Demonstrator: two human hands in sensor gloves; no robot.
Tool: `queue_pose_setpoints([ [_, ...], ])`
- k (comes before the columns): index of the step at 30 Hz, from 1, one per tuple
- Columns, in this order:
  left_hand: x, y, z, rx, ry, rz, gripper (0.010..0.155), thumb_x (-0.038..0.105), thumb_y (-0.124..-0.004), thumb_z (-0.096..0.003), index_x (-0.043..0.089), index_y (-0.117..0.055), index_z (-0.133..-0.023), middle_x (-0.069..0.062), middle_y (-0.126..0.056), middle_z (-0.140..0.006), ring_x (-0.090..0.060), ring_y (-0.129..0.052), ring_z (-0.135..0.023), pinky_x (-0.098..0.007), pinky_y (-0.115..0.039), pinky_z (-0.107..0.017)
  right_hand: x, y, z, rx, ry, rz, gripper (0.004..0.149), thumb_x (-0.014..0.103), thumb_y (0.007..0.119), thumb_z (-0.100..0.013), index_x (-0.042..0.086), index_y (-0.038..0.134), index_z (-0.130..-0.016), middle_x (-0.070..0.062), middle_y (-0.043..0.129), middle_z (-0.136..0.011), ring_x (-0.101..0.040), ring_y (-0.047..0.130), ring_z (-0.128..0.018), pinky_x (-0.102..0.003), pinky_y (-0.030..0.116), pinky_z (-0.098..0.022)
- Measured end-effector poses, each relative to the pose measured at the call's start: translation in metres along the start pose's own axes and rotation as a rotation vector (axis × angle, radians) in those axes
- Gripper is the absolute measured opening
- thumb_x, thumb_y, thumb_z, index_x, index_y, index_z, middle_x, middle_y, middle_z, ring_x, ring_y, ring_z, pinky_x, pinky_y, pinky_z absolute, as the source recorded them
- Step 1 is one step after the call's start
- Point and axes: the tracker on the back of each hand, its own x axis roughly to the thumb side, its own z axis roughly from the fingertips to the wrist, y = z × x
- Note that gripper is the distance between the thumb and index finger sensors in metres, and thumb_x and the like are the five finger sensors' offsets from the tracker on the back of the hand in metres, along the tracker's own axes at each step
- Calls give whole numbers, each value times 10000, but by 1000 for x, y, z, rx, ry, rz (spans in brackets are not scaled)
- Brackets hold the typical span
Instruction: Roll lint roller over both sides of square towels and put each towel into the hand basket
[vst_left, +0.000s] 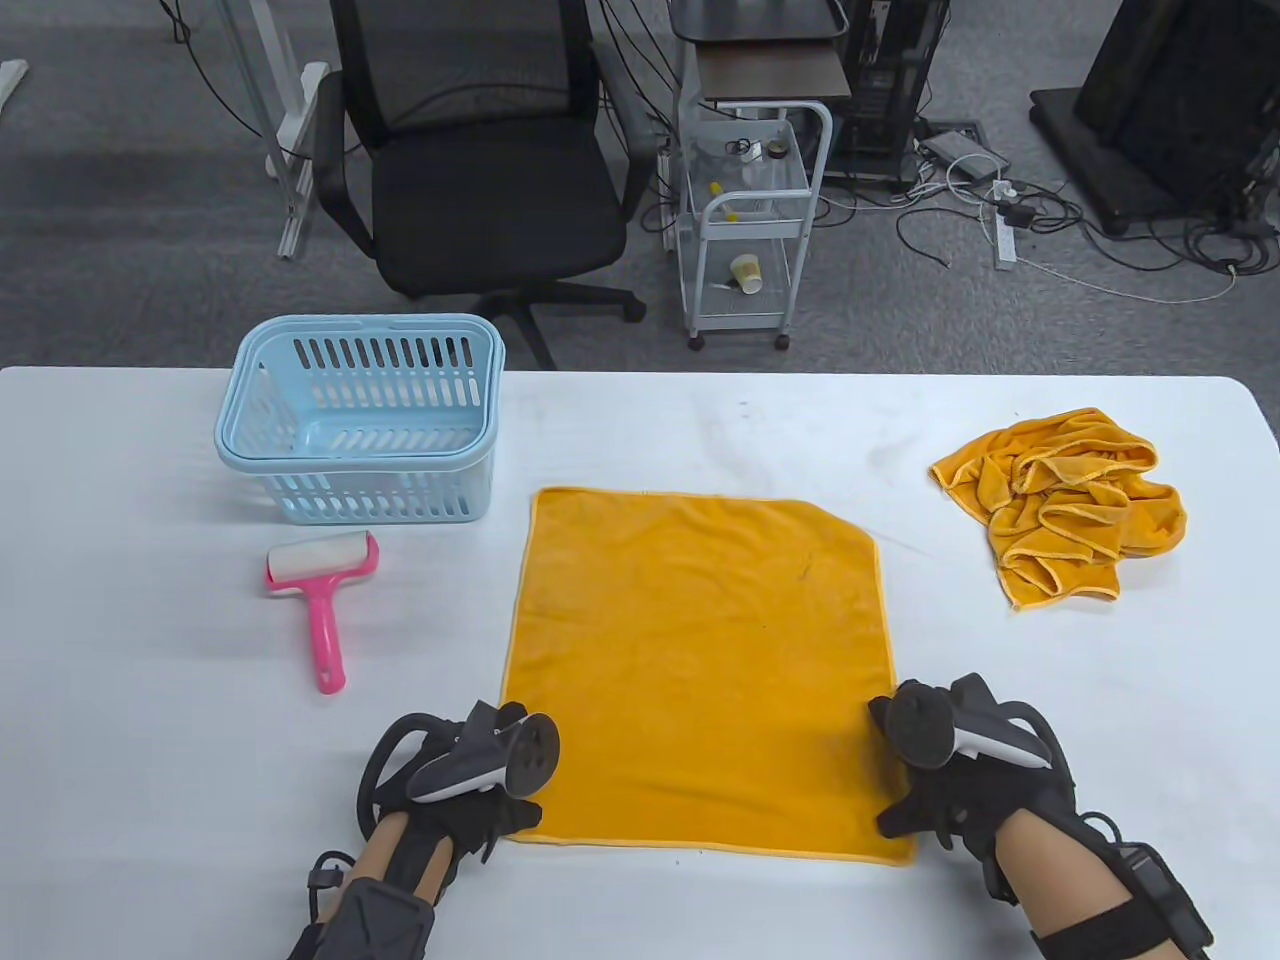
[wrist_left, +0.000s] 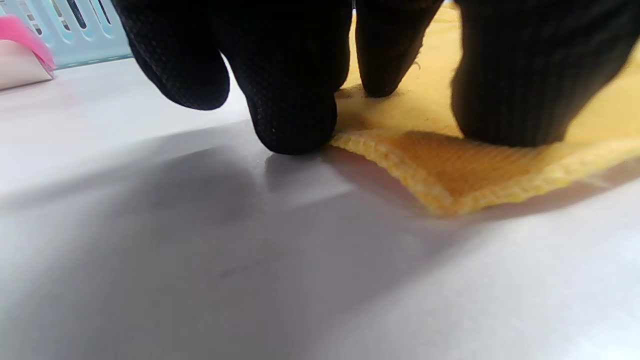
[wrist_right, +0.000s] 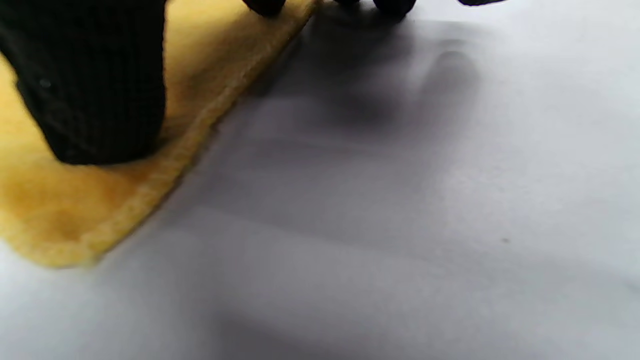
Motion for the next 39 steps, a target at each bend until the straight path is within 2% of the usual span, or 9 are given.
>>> queue_pose_setpoints([
  [6,-22,12,7,102,59,106,716,587,-856,-379,361,-625,-1019,-20,-579,-1159,-201,-941,-739,-587,-686,-715,0,1,-1,-1,-4,-5,1097,597,923,-397,148,257,-1143,-257,195,-1153,-558,277,-1045,-753,418,-676],
  [11,-86,32,21,272,390,230,713,594,-829,-421,344,-597,-1047,-40,-552,-1173,-272,-864,-900,-591,-668,-722,-1,1,-2,1,-11,-12,1096,590,928,-400,142,260,-1144,-265,195,-1151,-565,273,-1043,-755,415,-675],
  [13,-112,33,22,296,550,246,746,604,-819,-430,326,-552,-1068,-73,-482,-1187,-347,-699,-1034,-598,-627,-734,-1,1,-2,2,-13,-12,1096,589,929,-401,139,262,-1145,-269,196,-1151,-570,274,-1041,-756,415,-675],
  [17,-159,22,18,203,824,398,870,626,-811,-427,238,-428,-1105,-123,-356,-1202,-465,-468,-1089,-646,-518,-745,-1,1,-2,2,-15,-13,1094,587,930,-403,138,263,-1145,-271,197,-1151,-571,273,-1041,-757,415,-674],
  [20,-181,12,14,202,955,529,896,630,-818,-424,197,-429,-1105,-139,-364,-1197,-486,-460,-1081,-654,-508,-739,-1,2,-2,1,-16,-19,1094,587,929,-404,140,260,-1145,-267,191,-1151,-568,268,-1041,-757,413,-674],
  [31,-216,-7,-10,112,1066,671,869,641,-823,-424,182,-510,-1092,-141,-443,-1188,-489,-511,-1070,-655,-522,-734,-2,2,-2,2,-16,-28,1094,586,928,-404,143,256,-1144,-263,184,-1151,-565,258,-1042,-757,410,-674],
  [33,-218,-10,-13,108,1064,706,821,642,-816,-429,195,-574,-1074,-135,-459,-1187,-483,-521,-1069,-652,-526,-734,-2,2,-2,2,-15,-28,1093,588,928,-403,143,258,-1143,-262,186,-1151,-565,259,-1041,-757,411,-675],
  [36,-218,-15,-19,84,1030,700,616,511,-847,-481,208,-725,-1003,-128,-500,-1180,-478,-543,-1066,-652,-535,-734,-3,2,-2,2,-16,-29,1093,586,929,-402,137,260,-1141,-262,185,-1151,-566,259,-1041,-758,411,-674],
  [39,-218,-16,-16,103,1029,661,556,467,-842,-493,200,-760,-975,-118,-543,-1169,-467,-581,-1058,-647,-553,-731,-3,2,-2,3,-17,-29,1093,584,930,-403,135,260,-1141,-263,186,-1150,-566,258,-1041,-759,411,-673],
])
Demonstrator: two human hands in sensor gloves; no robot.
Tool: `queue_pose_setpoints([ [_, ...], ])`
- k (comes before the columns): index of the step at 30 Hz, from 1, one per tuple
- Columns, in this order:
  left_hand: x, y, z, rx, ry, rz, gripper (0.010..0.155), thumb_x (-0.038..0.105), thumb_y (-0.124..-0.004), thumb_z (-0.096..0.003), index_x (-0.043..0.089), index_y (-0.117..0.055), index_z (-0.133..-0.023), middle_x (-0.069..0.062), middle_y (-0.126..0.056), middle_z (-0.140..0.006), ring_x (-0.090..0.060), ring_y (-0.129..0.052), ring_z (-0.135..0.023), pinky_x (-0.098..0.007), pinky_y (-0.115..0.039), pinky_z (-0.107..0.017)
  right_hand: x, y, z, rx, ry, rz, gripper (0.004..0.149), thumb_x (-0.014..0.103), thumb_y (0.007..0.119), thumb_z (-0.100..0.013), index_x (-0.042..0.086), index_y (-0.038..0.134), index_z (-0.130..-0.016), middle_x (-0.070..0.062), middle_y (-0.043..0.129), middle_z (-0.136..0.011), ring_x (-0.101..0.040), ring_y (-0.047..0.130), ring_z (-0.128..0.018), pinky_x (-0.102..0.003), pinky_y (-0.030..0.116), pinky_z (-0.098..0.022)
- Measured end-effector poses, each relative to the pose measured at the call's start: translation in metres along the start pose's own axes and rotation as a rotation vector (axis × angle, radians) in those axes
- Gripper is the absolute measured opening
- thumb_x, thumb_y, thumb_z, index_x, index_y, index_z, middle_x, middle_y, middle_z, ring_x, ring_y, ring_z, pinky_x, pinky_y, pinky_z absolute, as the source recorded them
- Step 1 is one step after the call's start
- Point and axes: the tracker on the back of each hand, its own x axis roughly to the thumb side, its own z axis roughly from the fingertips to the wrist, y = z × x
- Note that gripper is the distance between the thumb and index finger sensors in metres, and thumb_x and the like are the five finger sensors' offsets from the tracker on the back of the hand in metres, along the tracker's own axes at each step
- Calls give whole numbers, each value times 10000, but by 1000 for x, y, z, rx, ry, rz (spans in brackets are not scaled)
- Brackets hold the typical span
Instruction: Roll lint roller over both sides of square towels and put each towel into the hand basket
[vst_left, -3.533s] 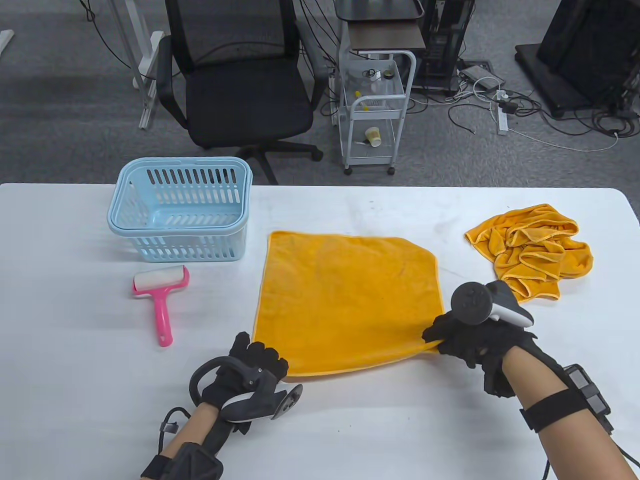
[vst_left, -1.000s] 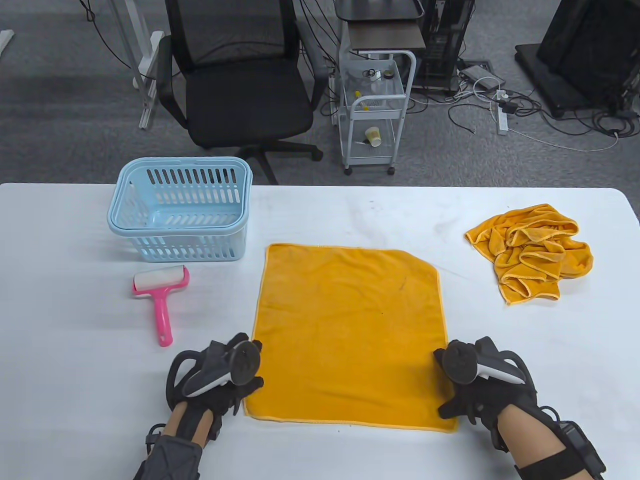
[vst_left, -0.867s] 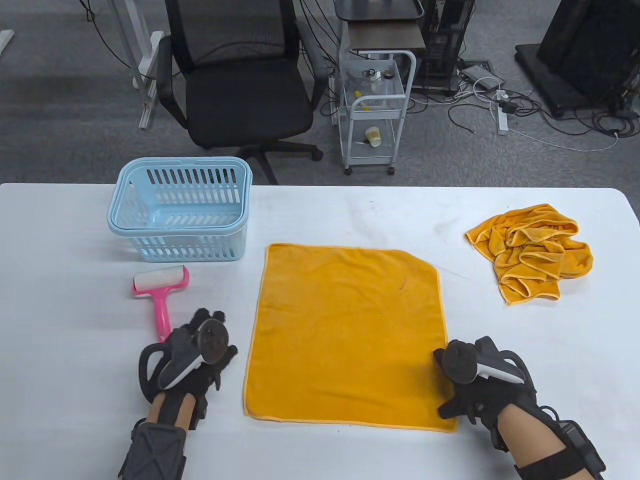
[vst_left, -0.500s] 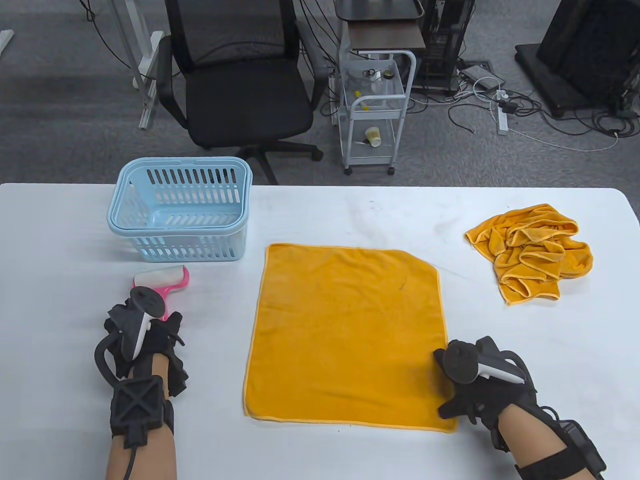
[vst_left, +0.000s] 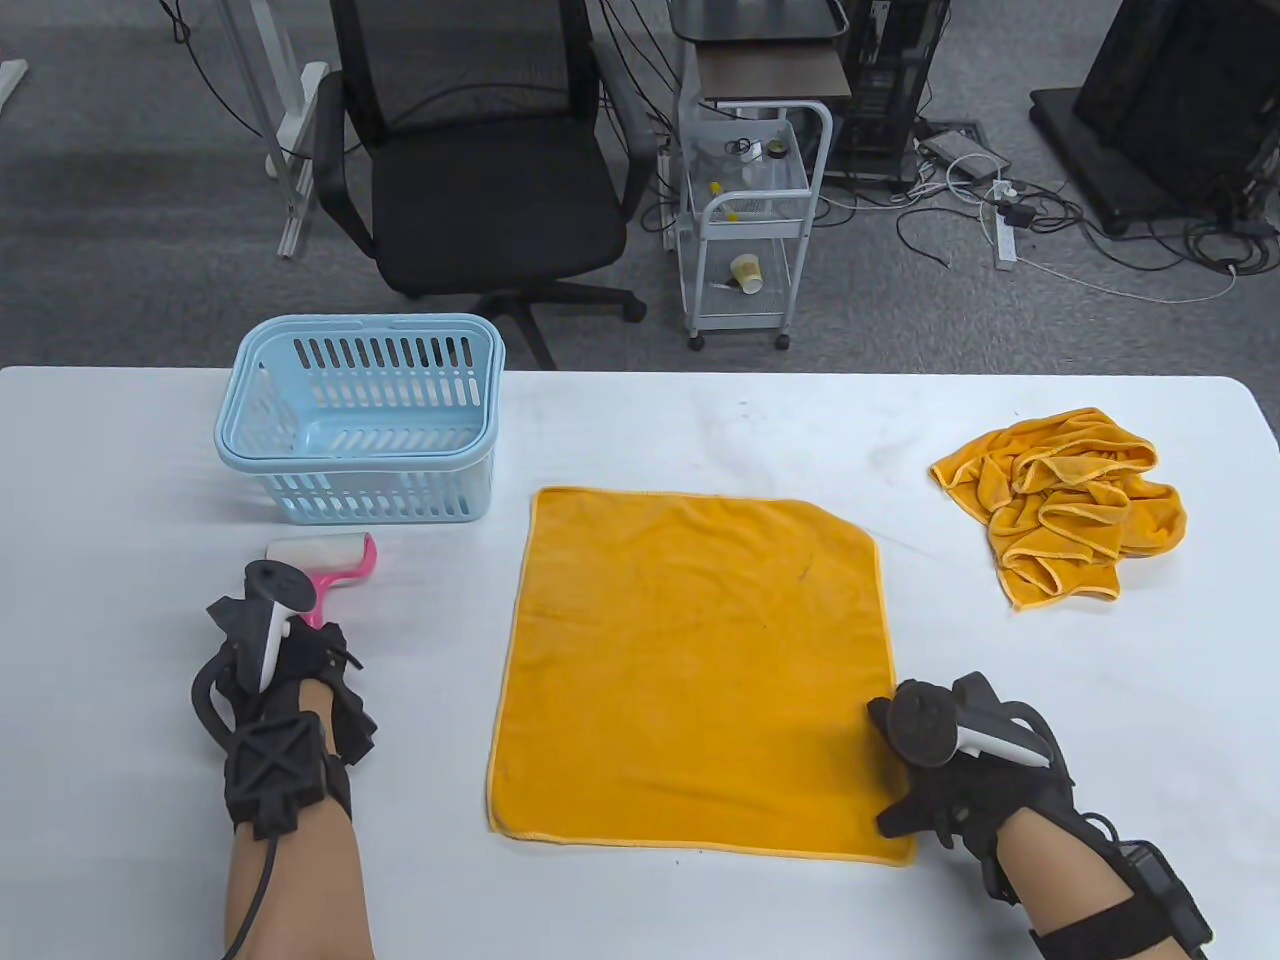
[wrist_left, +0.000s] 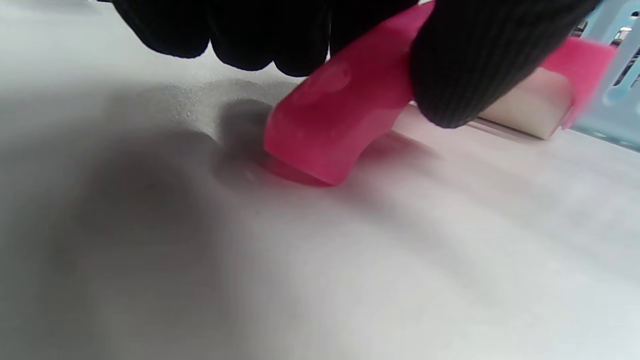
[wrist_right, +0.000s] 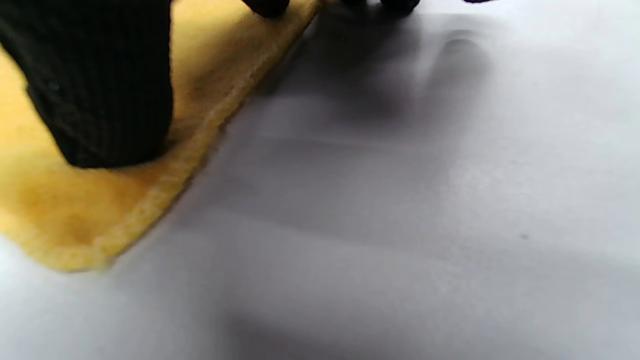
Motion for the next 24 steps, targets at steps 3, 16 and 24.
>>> queue_pose_setpoints([
  [3,-6,9,6,1,-69,64,539,437,-867,-486,180,-789,-954,-105,-613,-1143,-463,-648,-1041,-643,-600,-717,0,0,0,2,-1,0,1095,584,931,-403,135,258,-1142,-266,185,-1150,-568,257,-1040,-758,411,-674],
  [16,87,31,135,-287,-947,8,544,408,-852,-490,279,-671,-986,-88,-754,-1053,-289,-1004,-803,-523,-849,-615,0,0,-1,5,-2,-3,1093,581,930,-406,132,255,-1140,-268,180,-1148,-571,251,-1039,-760,408,-673],
  [24,182,-55,243,-448,-1302,-253,577,404,-806,-505,294,-586,-1028,-41,-775,-986,-215,-992,-654,-468,-867,-524,0,0,0,4,0,-4,1090,583,925,-407,136,252,-1139,-265,175,-1148,-567,248,-1039,-759,407,-674],
])
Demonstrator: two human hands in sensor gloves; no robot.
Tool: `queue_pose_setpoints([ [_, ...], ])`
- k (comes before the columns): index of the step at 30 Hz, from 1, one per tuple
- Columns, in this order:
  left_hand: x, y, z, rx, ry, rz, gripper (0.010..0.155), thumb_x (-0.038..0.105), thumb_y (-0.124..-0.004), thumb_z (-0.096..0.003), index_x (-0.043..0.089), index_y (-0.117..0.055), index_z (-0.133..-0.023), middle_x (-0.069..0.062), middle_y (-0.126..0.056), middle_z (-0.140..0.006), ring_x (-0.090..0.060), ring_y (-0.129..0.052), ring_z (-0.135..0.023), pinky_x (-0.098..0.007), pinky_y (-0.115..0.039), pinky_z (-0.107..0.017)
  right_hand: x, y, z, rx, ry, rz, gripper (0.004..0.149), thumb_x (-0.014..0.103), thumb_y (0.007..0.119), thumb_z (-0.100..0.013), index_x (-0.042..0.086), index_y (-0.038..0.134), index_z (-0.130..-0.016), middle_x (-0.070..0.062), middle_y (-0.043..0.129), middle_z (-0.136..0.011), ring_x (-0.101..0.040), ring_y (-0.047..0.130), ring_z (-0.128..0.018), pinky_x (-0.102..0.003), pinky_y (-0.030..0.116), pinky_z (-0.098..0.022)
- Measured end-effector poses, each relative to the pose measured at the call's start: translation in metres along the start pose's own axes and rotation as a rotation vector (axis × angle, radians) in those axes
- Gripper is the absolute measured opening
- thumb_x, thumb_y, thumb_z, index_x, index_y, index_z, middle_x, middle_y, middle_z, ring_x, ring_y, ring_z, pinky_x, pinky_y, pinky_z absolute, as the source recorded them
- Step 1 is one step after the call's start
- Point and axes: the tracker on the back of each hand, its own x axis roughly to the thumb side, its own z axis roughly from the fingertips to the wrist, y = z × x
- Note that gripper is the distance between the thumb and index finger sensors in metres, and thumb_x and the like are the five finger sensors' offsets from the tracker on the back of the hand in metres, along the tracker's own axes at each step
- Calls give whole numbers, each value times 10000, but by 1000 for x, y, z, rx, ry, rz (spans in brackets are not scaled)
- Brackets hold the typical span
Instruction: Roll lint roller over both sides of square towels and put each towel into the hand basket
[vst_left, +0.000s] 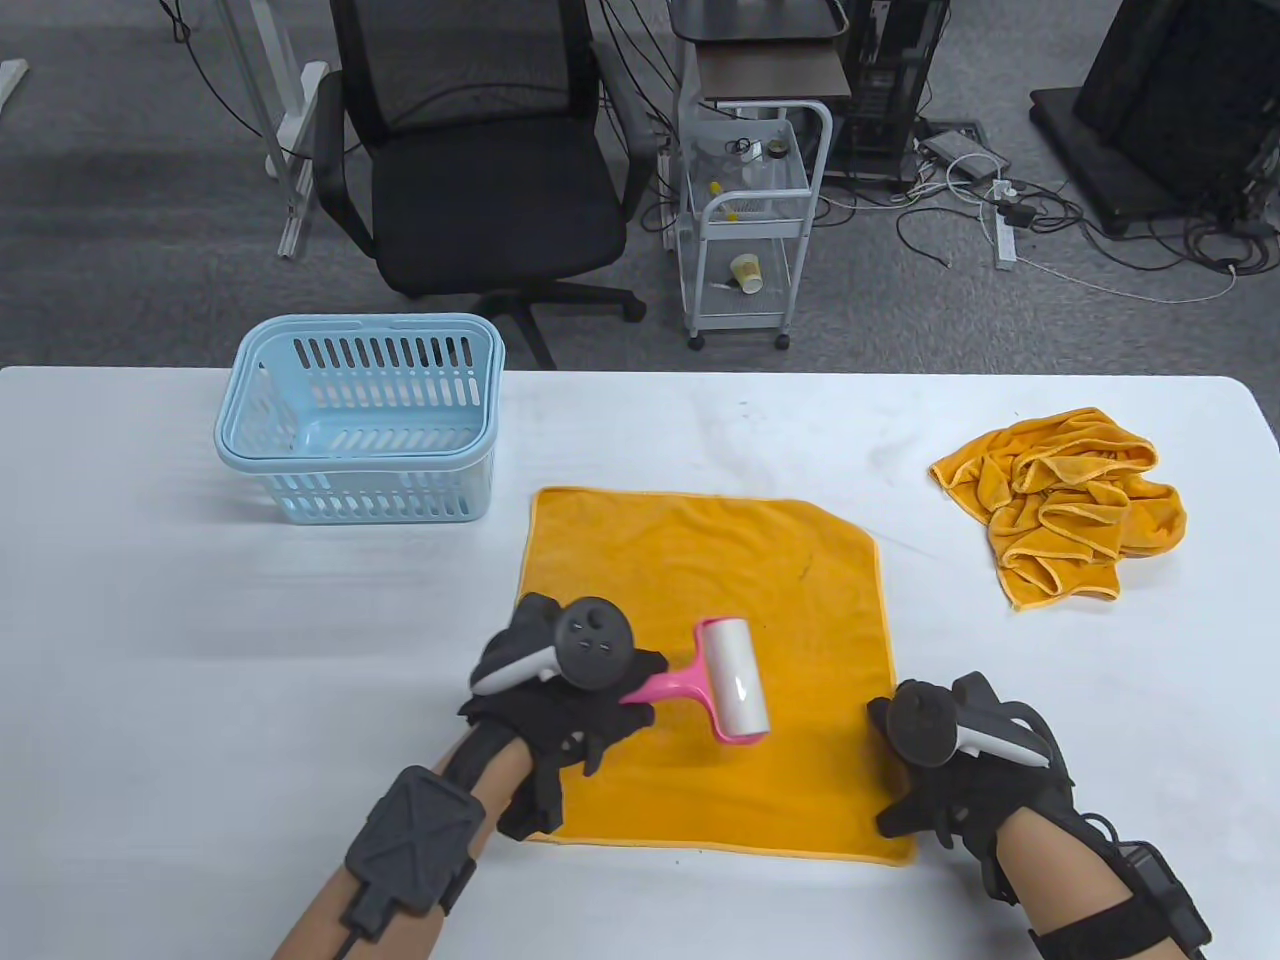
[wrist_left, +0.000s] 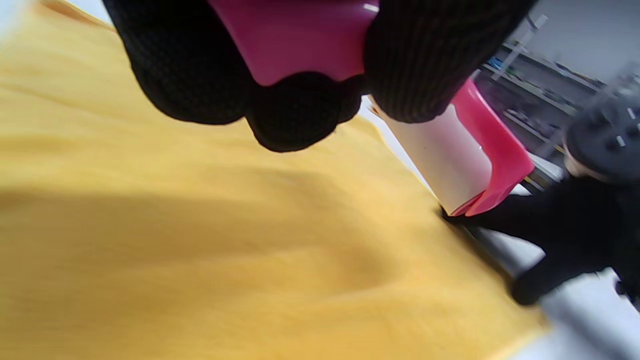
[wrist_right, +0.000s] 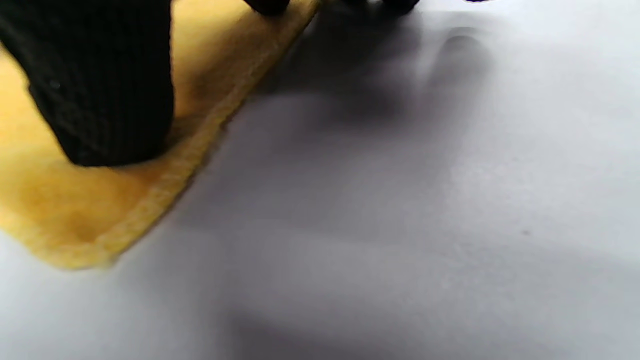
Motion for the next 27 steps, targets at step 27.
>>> queue_pose_setpoints([
  [27,-93,2,93,-165,469,-476,446,401,-897,-477,381,-726,-889,58,-907,-820,-180,-1035,-543,-450,-901,-472,1,0,1,0,-4,1,1087,580,921,-412,128,251,-1139,-269,175,-1147,-572,245,-1037,-760,407,-672],
])
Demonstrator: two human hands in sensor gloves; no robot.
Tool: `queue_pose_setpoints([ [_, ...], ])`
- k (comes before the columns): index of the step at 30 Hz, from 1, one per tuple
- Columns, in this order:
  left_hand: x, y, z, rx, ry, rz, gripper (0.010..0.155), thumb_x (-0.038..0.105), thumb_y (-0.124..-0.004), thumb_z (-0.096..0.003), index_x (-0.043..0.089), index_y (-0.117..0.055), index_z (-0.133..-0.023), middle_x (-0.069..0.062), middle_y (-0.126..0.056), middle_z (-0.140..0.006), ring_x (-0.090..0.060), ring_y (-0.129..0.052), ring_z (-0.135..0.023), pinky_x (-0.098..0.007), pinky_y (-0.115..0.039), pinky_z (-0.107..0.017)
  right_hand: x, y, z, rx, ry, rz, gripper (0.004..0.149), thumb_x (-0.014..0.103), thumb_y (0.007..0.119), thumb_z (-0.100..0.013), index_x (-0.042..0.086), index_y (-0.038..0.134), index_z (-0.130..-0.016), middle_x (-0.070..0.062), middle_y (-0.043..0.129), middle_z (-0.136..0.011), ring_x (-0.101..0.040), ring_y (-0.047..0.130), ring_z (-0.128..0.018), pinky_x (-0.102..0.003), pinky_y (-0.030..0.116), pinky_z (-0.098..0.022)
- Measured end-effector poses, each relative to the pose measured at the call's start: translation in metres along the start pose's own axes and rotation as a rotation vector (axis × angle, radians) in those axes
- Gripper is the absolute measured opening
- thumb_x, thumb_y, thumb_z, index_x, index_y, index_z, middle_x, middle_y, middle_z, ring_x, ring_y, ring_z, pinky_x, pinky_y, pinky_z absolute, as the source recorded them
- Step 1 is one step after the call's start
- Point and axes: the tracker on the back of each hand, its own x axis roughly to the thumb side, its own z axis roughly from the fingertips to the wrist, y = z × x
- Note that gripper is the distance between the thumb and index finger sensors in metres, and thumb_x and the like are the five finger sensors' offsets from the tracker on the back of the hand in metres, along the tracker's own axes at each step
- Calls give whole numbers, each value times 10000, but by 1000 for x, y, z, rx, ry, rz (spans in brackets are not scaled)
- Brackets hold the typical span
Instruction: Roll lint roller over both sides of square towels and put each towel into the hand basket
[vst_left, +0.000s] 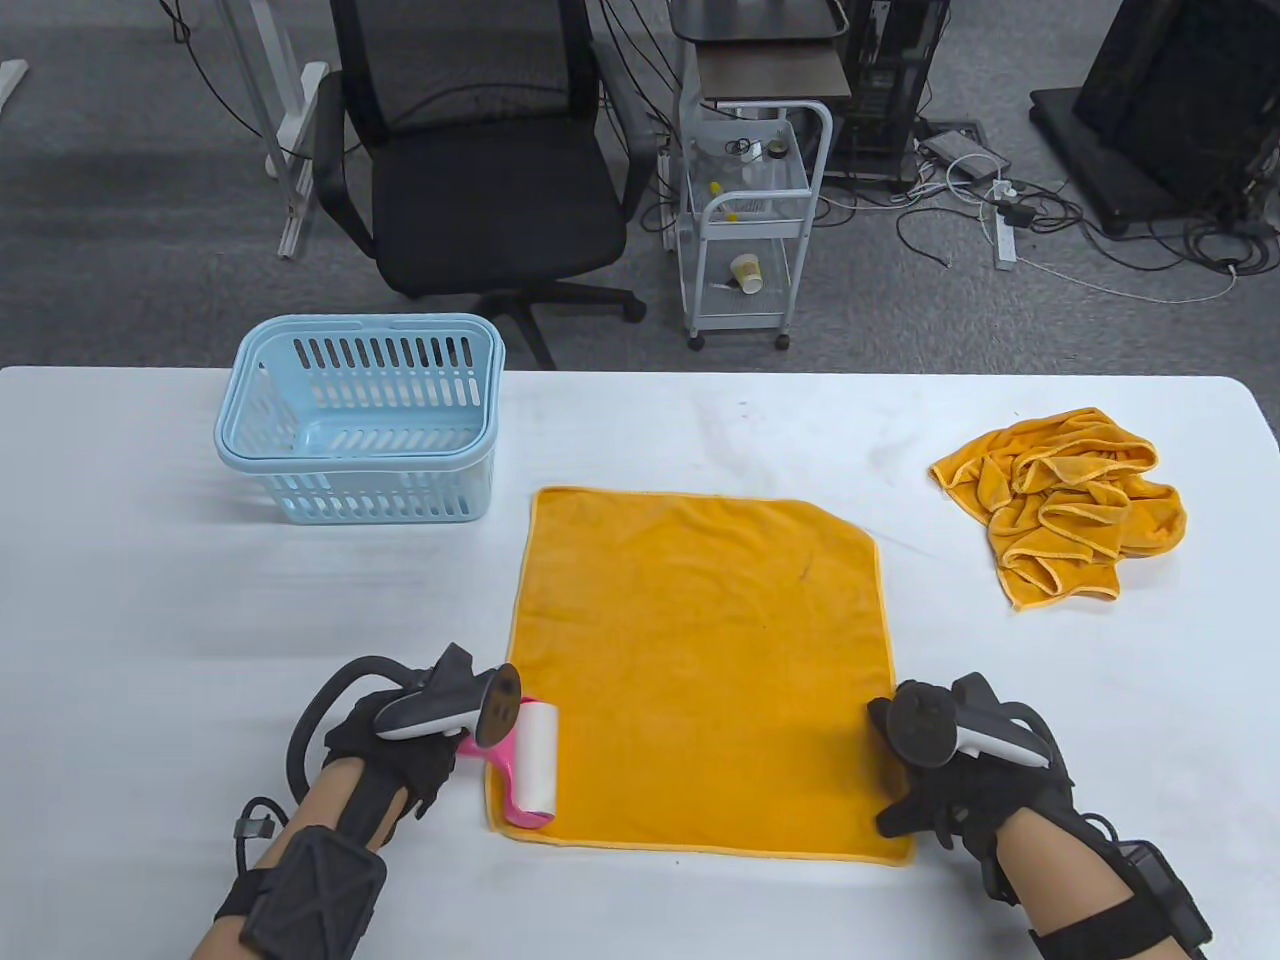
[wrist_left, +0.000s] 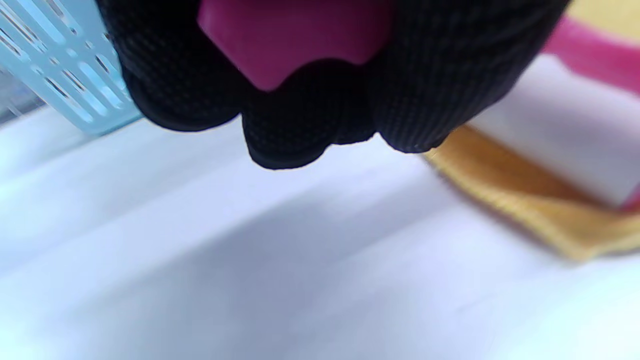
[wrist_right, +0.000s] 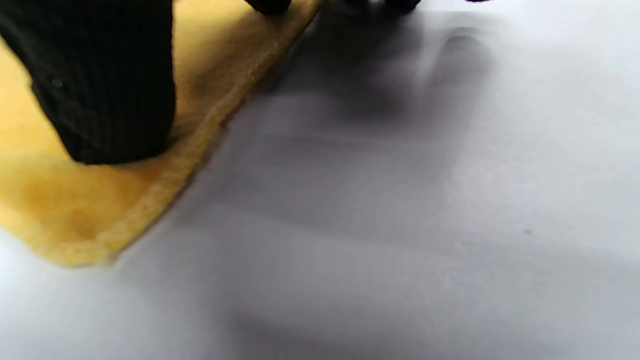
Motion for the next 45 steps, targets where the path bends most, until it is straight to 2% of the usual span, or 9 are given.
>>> queue_pose_setpoints([
  [6,58,40,-30,175,-172,195,510,414,-897,-468,357,-678,-924,50,-883,-843,-170,-1036,-550,-425,-918,-439,0,0,0,0,-1,-2,1087,580,920,-413,128,249,-1139,-270,174,-1146,-572,245,-1036,-760,407,-671],
  [12,114,53,-72,208,-226,234,527,424,-879,-472,343,-656,-943,39,-863,-872,-188,-1031,-590,-423,-914,-450,0,0,0,0,0,-5,1084,581,918,-414,131,248,-1138,-267,170,-1146,-569,241,-1037,-759,406,-672],
  [16,109,49,-83,201,-130,105,508,414,-871,-478,360,-656,-936,52,-859,-881,-204,-1021,-630,-448,-892,-488,0,0,0,-1,1,-6,1084,581,916,-414,133,247,-1138,-265,171,-1145,-567,240,-1037,-758,407,-672],
  [24,27,40,-66,125,172,-222,392,346,-884,-481,421,-744,-840,90,-903,-847,-218,-1050,-693,-505,-870,-563,0,1,1,-3,0,-9,1083,579,919,-412,132,252,-1138,-267,173,-1145,-568,240,-1036,-757,410,-672],
  [28,-7,34,-58,77,236,-229,396,344,-883,-482,417,-744,-845,88,-898,-851,-220,-1042,-710,-513,-861,-574,0,1,0,-5,0,-12,1083,578,921,-411,132,253,-1138,-264,173,-1146,-567,240,-1036,-757,411,-671],
  [30,-11,37,-55,91,196,-165,407,352,-879,-483,419,-733,-856,88,-889,-848,-212,-1031,-701,-498,-861,-573,0,1,1,-6,1,-12,1083,578,920,-411,133,253,-1138,-264,172,-1145,-568,240,-1035,-757,411,-671],
  [35,29,58,-74,186,2,175,505,398,-910,-466,352,-683,-915,46,-879,-838,-205,-1032,-631,-430,-917,-483,-1,1,1,-6,1,-16,1082,580,919,-411,135,251,-1137,-262,169,-1145,-565,235,-1036,-756,409,-672],
  [40,90,71,-103,261,-99,243,546,429,-894,-463,339,-646,-940,48,-865,-855,-194,-1029,-638,-399,-933,-476,-1,1,1,-6,2,-18,1082,581,917,-411,137,248,-1137,-259,166,-1145,-563,233,-1037,-756,409,-672],
  [45,104,66,-120,276,-40,186,512,405,-870,-485,351,-646,-942,45,-849,-880,-225,-1010,-677,-441,-892,-512,-2,2,1,-6,2,-22,1081,581,916,-412,140,245,-1136,-256,163,-1145,-559,228,-1037,-755,406,-673],
])
